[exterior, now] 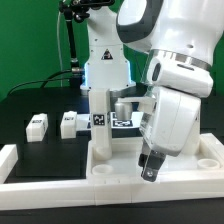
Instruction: Assemble desk
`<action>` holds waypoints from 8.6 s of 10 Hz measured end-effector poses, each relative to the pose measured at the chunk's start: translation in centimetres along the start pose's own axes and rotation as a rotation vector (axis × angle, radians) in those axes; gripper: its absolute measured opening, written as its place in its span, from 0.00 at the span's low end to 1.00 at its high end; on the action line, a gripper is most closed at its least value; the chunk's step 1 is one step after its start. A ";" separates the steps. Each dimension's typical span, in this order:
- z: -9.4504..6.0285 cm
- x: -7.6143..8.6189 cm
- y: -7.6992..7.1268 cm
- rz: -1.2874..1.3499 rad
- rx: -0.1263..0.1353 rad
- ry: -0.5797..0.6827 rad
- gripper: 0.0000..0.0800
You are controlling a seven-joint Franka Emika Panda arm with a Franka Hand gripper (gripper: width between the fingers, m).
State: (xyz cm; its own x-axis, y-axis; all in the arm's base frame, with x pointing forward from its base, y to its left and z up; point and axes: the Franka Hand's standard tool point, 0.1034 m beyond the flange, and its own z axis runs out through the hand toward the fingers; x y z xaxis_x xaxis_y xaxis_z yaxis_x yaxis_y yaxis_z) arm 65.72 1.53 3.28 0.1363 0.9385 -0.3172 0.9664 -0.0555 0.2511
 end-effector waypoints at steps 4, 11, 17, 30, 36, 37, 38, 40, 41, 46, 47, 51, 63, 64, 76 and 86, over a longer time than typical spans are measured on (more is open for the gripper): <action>-1.7 -1.8 0.8 -0.009 0.029 -0.025 0.81; -6.6 -9.8 3.0 0.333 0.086 -0.083 0.81; -7.4 -14.3 0.0 0.770 0.173 -0.049 0.81; -4.9 -21.9 -6.0 1.920 0.494 0.012 0.81; -3.6 -23.4 -9.0 1.944 0.593 0.039 0.81; -3.3 -23.3 -9.6 1.928 0.614 0.037 0.81; -2.4 -23.2 -11.6 1.900 0.732 0.022 0.81; -2.1 -23.3 -14.7 1.808 0.995 -0.039 0.81; -1.9 -22.8 -15.5 1.780 1.047 -0.085 0.81; -1.7 -22.3 -17.2 1.634 1.294 -0.294 0.81; -1.4 -21.7 -17.8 1.620 1.337 -0.326 0.81; -1.2 -19.4 -20.3 1.552 1.468 -0.505 0.81; 0.7 -15.0 -23.4 1.554 1.402 -0.565 0.81; 0.9 -15.0 -23.8 1.552 1.410 -0.575 0.81; 0.9 -15.0 -25.0 1.554 1.430 -0.597 0.36; -5.3 -15.8 -22.4 1.567 1.445 -0.518 0.36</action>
Offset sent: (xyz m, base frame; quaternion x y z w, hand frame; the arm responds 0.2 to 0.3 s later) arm -0.0149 -0.0237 0.0923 0.0955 -0.0180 0.0152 0.9951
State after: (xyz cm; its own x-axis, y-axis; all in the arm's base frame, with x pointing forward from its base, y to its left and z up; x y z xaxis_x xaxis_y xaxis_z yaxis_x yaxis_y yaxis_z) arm 40.81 -10.30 7.50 0.5413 -0.2404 -0.8057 -0.5328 -0.8394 -0.1075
